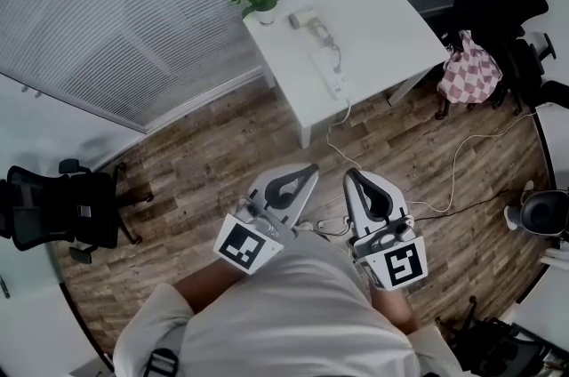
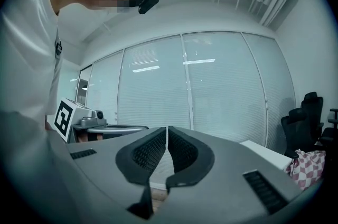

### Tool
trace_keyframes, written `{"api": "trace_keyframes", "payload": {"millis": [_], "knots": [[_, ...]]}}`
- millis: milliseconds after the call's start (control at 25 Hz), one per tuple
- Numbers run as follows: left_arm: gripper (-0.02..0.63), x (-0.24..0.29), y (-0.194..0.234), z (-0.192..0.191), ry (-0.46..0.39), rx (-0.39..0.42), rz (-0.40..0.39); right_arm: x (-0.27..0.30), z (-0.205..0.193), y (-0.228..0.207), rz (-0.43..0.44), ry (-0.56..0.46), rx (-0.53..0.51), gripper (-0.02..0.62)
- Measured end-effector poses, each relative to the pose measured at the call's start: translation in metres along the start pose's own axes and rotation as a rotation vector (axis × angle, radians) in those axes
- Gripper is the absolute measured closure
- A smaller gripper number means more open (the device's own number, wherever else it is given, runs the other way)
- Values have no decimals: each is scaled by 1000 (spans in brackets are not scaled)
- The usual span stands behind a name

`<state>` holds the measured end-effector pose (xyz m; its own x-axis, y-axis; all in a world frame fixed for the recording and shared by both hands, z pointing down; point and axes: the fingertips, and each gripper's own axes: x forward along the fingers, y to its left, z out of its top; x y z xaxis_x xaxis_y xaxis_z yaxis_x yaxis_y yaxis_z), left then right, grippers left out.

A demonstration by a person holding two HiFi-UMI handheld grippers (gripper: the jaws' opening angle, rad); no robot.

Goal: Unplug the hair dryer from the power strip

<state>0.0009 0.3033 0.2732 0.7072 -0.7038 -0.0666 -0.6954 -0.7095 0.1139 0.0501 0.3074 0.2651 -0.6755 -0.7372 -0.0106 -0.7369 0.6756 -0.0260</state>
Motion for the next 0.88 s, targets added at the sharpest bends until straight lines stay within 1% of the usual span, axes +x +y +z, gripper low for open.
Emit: {"api": "trace_keyframes", "payload": {"millis": [560, 760, 880], "knots": [[577, 50, 122, 15, -1, -8, -43, 126, 4, -43, -24, 17, -11, 561], [577, 59, 150, 8, 14, -5, -69, 153, 0, -50, -49, 16, -5, 561], [577, 63, 158, 8, 7, -10, -74, 162, -2, -54, -65, 20, 9, 561]]}}
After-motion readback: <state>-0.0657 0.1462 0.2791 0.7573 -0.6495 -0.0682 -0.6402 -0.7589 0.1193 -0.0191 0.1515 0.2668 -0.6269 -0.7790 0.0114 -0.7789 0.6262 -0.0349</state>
